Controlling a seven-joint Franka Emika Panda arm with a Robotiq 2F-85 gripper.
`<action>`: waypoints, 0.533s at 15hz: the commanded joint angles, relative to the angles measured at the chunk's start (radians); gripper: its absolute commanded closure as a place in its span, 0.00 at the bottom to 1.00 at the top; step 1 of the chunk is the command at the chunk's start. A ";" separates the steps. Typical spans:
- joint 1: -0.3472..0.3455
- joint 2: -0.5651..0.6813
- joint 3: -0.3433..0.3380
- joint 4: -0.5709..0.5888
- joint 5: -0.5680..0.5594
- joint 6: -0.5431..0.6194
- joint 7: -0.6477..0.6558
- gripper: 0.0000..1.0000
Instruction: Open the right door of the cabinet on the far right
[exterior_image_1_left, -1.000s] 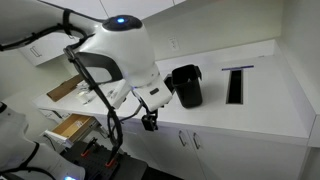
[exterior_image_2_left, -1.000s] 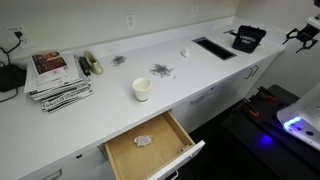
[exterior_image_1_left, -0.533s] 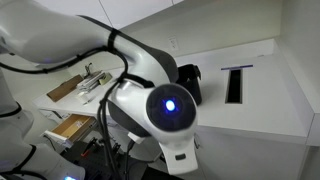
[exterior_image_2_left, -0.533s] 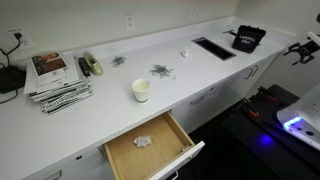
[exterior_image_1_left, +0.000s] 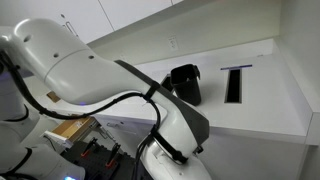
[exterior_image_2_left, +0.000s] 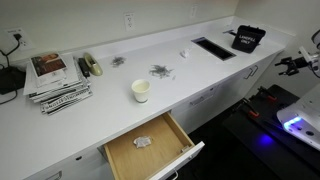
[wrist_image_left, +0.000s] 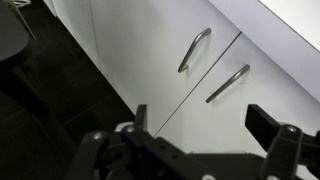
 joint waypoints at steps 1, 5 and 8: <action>-0.001 0.014 0.006 0.004 0.009 -0.003 0.002 0.00; -0.003 0.030 0.017 0.020 0.056 0.024 0.018 0.00; -0.034 0.090 0.038 0.050 0.170 -0.007 0.098 0.00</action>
